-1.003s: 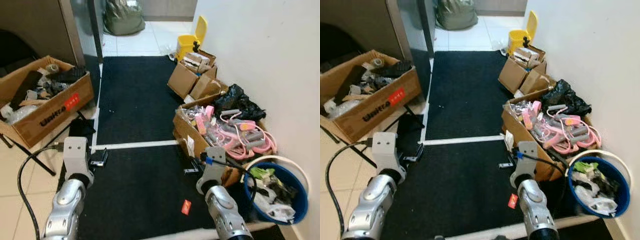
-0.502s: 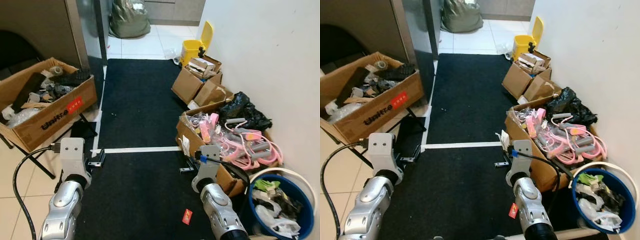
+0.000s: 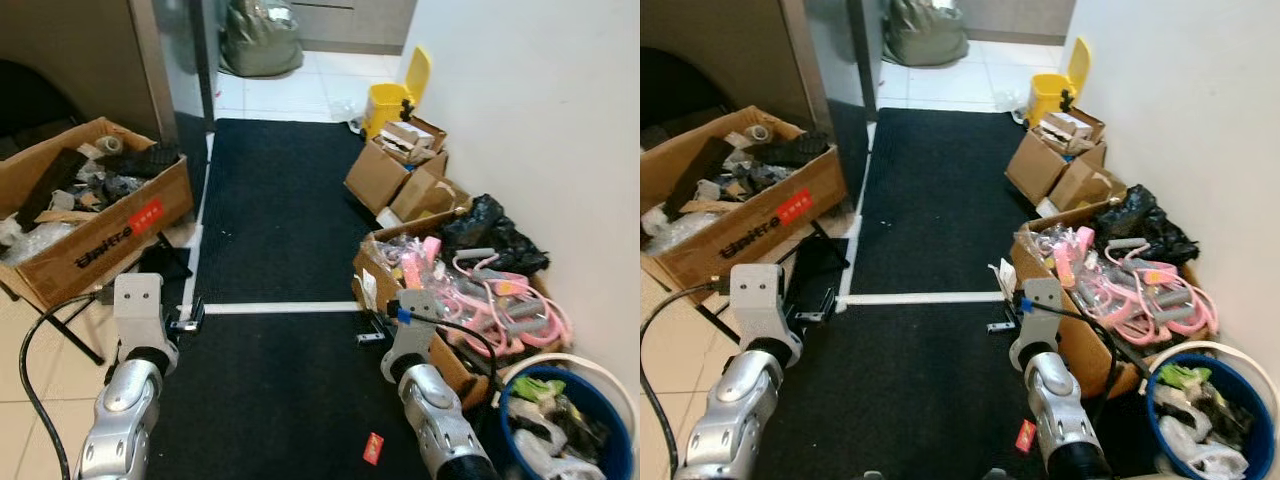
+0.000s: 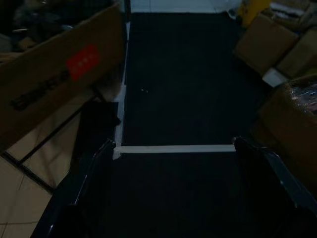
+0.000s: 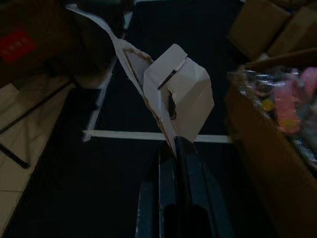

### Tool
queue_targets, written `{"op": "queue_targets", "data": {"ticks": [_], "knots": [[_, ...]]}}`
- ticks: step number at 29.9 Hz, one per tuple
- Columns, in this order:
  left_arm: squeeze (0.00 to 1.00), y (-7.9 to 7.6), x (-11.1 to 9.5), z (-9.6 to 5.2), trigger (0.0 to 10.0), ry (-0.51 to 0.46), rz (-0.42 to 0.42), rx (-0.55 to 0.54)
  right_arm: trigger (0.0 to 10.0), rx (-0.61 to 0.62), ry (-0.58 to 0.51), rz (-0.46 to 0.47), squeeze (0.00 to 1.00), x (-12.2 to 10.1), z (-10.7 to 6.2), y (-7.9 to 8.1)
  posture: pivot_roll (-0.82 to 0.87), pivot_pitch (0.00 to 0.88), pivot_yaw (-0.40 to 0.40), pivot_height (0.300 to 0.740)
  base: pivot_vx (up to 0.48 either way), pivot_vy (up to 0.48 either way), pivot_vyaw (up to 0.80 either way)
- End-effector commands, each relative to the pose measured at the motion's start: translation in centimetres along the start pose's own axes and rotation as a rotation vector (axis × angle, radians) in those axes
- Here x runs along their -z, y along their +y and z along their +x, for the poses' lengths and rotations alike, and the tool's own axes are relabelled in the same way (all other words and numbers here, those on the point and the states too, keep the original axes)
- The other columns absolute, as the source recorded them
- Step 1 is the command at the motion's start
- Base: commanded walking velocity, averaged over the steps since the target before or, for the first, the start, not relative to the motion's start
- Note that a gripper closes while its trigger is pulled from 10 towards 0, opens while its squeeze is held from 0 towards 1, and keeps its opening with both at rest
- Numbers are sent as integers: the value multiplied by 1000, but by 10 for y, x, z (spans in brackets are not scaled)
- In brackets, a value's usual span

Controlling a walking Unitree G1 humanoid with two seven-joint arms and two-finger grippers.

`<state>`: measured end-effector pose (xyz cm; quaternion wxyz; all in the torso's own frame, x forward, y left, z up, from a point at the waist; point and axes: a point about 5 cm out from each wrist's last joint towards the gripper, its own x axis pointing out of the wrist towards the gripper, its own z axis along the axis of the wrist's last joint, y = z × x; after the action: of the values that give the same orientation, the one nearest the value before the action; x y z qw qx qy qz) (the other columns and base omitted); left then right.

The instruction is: Picking trash to rubbish bin

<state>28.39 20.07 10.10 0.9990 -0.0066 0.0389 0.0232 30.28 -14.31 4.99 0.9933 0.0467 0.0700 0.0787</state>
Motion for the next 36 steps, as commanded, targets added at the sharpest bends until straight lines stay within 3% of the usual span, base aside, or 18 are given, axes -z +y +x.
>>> {"op": "queue_targets", "data": {"ticks": [1, 21, 32, 33, 36], "knots": [[0, -2, 4, 0, 10000, 19, -3, 7, 10000, 6, 5, 2, 0, 3, -2, 0, 97, 129, -55, 740, 274, 0, 0], [0, -19, 7, 16, 10000, 35, -11, 70, 10000, 97, -16, 7, 0, 7, -13, -15, 45, 113, 5, 740, 275, 0, 0], [0, -18, 8, 14, 10000, 34, -11, 60, 10000, 74, -1, 9, 0, 9, -11, -9, 59, 121, -5, 740, 282, 0, 0], [0, -15, 9, 12, 10000, 32, -8, 49, 10000, 52, 5, 5, 0, 9, -9, -5, 81, 130, -46, 740, 285, 0, 0], [0, -14, 9, 11, 10000, 32, -8, 43, 10000, 43, 7, 4, 0, 9, -8, -4, 81, 130, -46, 740, 285, 0, 0]]}}
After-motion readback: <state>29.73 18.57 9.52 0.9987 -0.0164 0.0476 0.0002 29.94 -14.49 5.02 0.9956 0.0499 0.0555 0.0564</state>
